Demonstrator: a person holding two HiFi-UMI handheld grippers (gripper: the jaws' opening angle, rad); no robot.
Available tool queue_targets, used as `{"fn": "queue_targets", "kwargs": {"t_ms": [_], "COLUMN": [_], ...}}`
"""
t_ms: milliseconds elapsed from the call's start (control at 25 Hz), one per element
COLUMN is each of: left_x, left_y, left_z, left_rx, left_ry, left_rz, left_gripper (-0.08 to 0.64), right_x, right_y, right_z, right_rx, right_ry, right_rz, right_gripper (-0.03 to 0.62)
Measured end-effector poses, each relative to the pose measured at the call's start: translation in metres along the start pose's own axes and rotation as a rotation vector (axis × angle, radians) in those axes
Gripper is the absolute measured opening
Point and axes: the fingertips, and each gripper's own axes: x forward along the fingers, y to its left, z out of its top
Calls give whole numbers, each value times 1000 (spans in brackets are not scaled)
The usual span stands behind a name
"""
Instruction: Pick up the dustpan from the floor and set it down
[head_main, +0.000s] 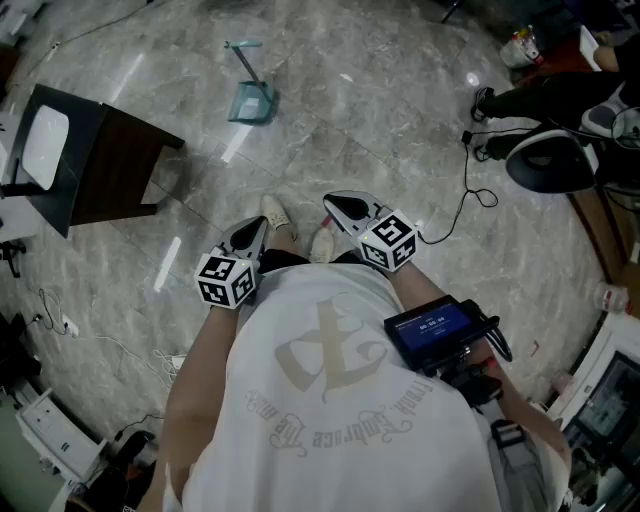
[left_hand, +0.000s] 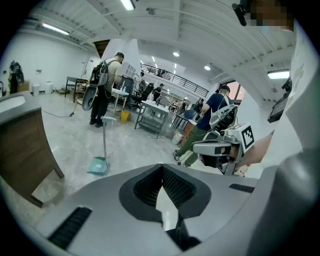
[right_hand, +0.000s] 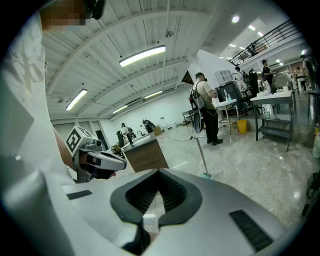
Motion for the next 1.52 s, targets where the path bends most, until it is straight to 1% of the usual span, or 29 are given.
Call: {"fn": "queue_targets", "kwargs": {"t_ms": [80,200,280,560,880,1040,1240,1520], "left_x": [1,4,7,18,28,36,50,52], "left_y": [7,17,25,64,114,139,166,199], "left_z": [4,12,19,46,71,89,111,141], "left_rx": [1,5,6,-11,-18,-17,-11,-22], "left_ry": [0,0,-1,-9,-5,-17,-28,-70], "left_rz": [-5,-14,-20,-22,-20,-23,-51,-56], "left_gripper": [11,11,11,11,11,11,11,11], "right_x": [6,14,19,50,98,120,148,173], "right_y": [0,-8,-15,-34,-52,-61,-78,-90], "right_z": [5,18,24,48,68,83,103,136], "right_rx": [10,66,86,71,64,51,34,-4], "right_ry": [-13,-70,-86,-57,-31,-25,-19,-15], "right_rz": [0,-15,-30,-55,-61,-68,-91,-127], "right_gripper": [14,15,15,15,15,15,15,15]}}
